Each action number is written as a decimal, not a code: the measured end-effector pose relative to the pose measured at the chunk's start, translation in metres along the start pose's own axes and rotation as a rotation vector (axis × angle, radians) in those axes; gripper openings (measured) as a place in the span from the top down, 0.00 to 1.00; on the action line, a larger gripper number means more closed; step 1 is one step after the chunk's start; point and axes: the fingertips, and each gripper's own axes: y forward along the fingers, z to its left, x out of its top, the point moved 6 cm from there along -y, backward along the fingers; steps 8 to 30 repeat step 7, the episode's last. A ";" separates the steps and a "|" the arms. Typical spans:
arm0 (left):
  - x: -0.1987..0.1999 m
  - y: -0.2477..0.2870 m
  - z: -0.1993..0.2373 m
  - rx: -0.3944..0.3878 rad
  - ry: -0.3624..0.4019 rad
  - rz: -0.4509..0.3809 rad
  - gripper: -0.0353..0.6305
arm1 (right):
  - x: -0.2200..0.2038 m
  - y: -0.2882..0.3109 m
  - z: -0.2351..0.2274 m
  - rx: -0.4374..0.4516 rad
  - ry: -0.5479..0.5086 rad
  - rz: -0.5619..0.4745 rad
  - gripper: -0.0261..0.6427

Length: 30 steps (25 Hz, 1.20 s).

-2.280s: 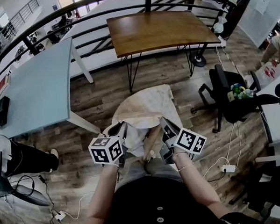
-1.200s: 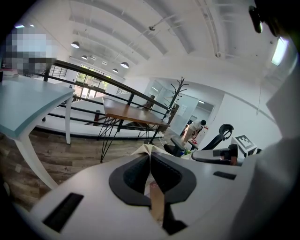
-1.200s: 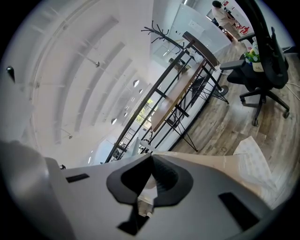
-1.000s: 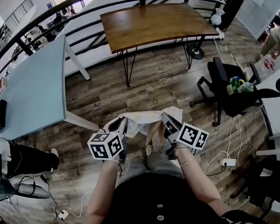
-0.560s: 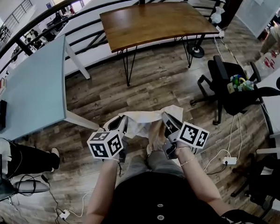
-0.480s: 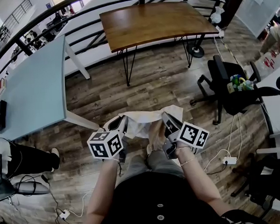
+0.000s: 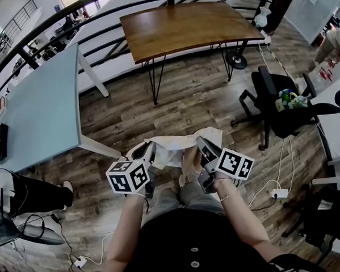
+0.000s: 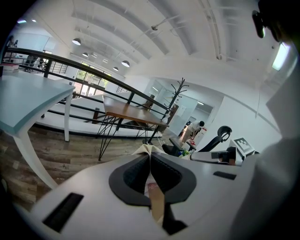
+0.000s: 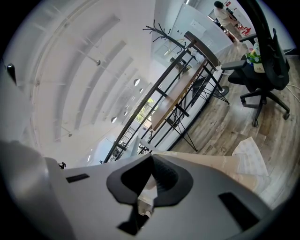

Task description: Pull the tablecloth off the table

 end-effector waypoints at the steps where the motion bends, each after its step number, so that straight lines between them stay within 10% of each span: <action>1: 0.000 0.000 0.000 -0.002 -0.001 -0.001 0.92 | -0.001 0.000 0.000 -0.001 0.000 0.000 0.92; 30: 0.001 0.001 0.003 -0.006 0.003 -0.003 0.92 | -0.003 0.002 0.000 -0.001 -0.003 0.001 0.92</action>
